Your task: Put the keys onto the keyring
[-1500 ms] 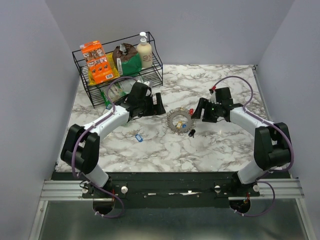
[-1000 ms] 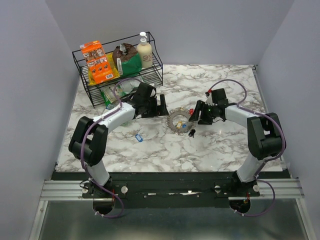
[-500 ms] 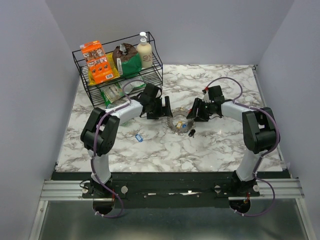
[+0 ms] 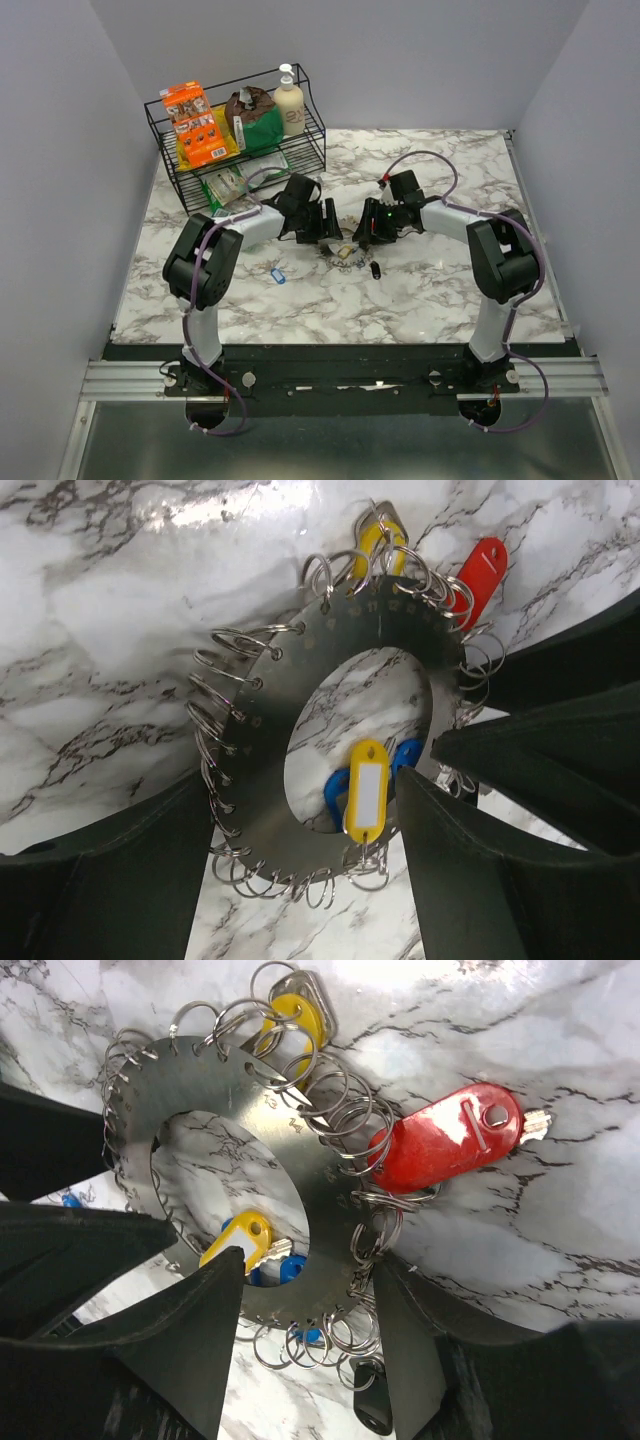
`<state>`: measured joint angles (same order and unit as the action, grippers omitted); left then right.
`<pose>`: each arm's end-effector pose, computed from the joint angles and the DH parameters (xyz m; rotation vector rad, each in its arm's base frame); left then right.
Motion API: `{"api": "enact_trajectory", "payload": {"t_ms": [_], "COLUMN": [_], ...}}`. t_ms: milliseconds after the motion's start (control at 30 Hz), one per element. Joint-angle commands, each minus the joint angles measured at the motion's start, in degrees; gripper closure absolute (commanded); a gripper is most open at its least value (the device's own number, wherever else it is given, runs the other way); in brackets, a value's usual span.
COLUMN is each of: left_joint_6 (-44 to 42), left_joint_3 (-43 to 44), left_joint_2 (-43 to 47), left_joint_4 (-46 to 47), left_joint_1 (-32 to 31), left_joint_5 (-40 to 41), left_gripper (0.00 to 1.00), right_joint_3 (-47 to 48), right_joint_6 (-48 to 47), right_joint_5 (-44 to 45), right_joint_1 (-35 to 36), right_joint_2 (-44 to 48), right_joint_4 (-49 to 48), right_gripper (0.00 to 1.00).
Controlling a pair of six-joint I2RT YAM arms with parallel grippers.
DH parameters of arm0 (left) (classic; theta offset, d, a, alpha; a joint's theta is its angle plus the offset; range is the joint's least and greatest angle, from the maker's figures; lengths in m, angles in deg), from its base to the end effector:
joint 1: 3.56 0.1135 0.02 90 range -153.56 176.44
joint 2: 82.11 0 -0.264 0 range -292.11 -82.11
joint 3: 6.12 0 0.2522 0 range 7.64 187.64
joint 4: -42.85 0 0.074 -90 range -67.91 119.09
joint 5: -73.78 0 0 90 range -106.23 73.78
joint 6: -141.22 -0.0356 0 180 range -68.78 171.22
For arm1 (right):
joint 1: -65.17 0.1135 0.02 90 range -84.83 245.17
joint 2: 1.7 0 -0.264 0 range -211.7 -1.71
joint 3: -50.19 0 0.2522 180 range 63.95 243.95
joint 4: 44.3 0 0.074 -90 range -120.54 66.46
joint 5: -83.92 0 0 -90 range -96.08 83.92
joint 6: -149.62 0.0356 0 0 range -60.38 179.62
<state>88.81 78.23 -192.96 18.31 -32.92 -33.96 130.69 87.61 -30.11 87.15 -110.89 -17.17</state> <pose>0.3499 -0.2093 0.1638 -0.0436 2.6149 -0.8494 0.3542 0.1586 0.1536 -0.0342 2.6523 0.8543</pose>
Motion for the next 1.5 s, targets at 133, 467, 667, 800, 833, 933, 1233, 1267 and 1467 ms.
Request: {"api": "enact_trajectory", "payload": {"t_ms": [133, 467, 667, 800, 833, 933, 1233, 1267, 1467], "left_joint_6": [0.6, -4.7, -8.1, -9.1, -9.0, -9.4, -10.9, -11.0, -11.0], "left_joint_3": [-9.9, -7.1, -14.1, -19.0, -20.9, -23.8, -28.9, -29.1, -28.4], "left_joint_2": [8.6, 17.2, 25.7, 30.4, 32.3, 35.7, 43.3, 43.7, 44.1], "left_joint_4": [-1.5, -8.8, -0.7, 5.0, 7.1, 10.4, 15.7, 15.7, 13.6], "left_joint_1": [-0.4, -0.5, -0.5, -0.5, -0.5, -0.5, -0.4, -0.4, -0.4], "left_joint_5": [7.9, 22.3, 17.7, 13.6, 12.6, 11.2, 9.7, 9.7, 10.8], "left_gripper": [0.19, 0.12, 0.11, 0.09, 0.09, 0.08, 0.01, 0.01, 0.01], "right_joint_3": [1.6, -3.5, -9.2, -13.4, -14.3, -17.3, -21.7, -21.7, -20.2], "right_joint_6": [0.3, -2.8, -7.4, -10.0, -10.8, -11.8, -14.7, -14.8, -16.0], "right_joint_5": [1.2, 7.2, 10.5, 11.2, 11.1, 10.9, 10.0, 10.1, 11.9], "right_joint_1": [2.6, 2.6, 2.6, 2.6, 2.6, 2.6, 3.4, 3.6, 6.5], "right_joint_2": [-1.6, 7.9, 16.8, 23.4, 25.6, 29.3, 34.5, 34.5, 33.4], "right_joint_4": [1.0, 1.6, 0.3, -1.1, -1.5, -2.3, -4.5, -4.5, -4.1], "right_gripper": [0.37, 0.31, 0.22, 0.16, 0.15, 0.09, 0.00, 0.00, 0.00]}}
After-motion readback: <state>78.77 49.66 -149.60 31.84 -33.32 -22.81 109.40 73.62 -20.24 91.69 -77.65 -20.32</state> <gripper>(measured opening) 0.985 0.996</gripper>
